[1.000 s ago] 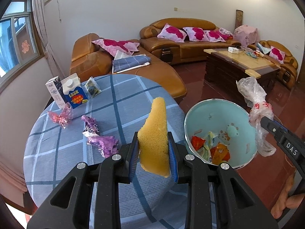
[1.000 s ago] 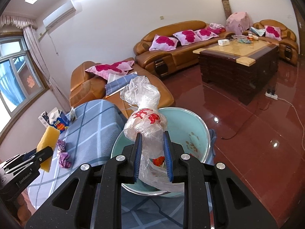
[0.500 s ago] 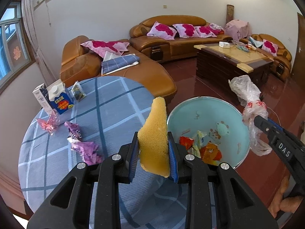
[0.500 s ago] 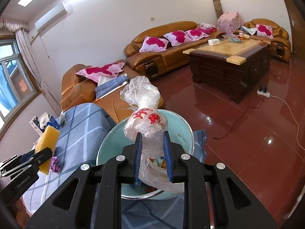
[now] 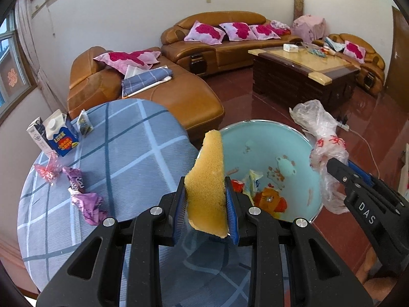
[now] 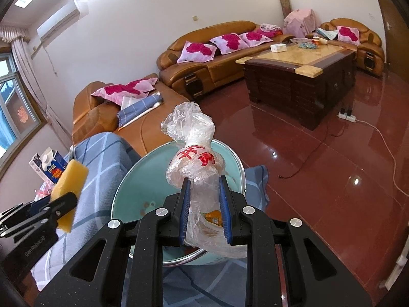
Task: Collect trash
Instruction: 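Open both tools to drop the sponge and clear bag into the bucket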
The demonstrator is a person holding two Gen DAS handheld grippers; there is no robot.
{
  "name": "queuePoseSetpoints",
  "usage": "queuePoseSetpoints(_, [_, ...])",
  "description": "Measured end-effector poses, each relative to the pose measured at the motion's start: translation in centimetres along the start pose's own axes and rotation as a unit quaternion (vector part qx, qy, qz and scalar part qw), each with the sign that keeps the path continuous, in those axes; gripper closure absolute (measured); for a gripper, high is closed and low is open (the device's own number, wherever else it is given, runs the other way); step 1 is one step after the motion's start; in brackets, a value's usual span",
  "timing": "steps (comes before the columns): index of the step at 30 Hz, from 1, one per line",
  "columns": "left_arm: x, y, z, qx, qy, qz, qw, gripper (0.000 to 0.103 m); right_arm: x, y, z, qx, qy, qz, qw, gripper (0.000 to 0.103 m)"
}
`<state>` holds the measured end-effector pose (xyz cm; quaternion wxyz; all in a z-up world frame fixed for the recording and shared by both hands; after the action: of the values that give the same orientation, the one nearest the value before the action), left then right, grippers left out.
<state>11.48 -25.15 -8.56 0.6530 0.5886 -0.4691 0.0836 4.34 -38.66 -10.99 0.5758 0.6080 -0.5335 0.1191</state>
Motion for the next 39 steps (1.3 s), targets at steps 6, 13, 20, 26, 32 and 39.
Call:
queuePoseSetpoints(6, [-0.4, -1.6, 0.5, -0.006, 0.004, -0.019, 0.9998, 0.075, -0.6, -0.9, -0.2, -0.003, 0.004, -0.014, 1.000, 0.080])
queuePoseSetpoints(13, [-0.7, -2.8, 0.8, -0.009, 0.002, -0.030, 0.9995, 0.075, -1.0, -1.3, 0.0, -0.005, 0.003, -0.022, 1.000, 0.080])
queuePoseSetpoints(20, [-1.0, -3.7, 1.4, -0.011, 0.001, -0.040, 0.9991, 0.075, -1.0, -1.4, 0.2, -0.004, 0.001, -0.022, 1.000, 0.080])
queuePoseSetpoints(26, [-0.9, -4.4, 1.6, -0.009, 0.001, -0.044, 0.9990, 0.075, -1.0, -1.4, 0.1, -0.003, 0.001, -0.028, 1.000, 0.080])
queuePoseSetpoints(32, [-0.7, -5.0, 2.1, -0.010, -0.005, -0.047, 0.9988, 0.073, -1.0, -2.2, 0.1, 0.007, 0.002, -0.030, 1.000, 0.076])
queuePoseSetpoints(39, [-0.4, -4.5, 1.8, -0.006, 0.001, -0.036, 0.9993, 0.043, -0.4, -1.5, 0.5, 0.020, -0.019, -0.009, 1.000, 0.069])
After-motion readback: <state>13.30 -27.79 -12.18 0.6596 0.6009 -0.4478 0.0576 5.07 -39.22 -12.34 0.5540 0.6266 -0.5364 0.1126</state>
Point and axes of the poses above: each gripper's, at about its wrist camera, not at the fingertips, and y roughly against the way its jaws point, z to its right, x to its top, the point moved 7 cm from there along -y, roughly the way its jaws point, and after that the axes turned 2 degrees about z, right-handed, at the moved point
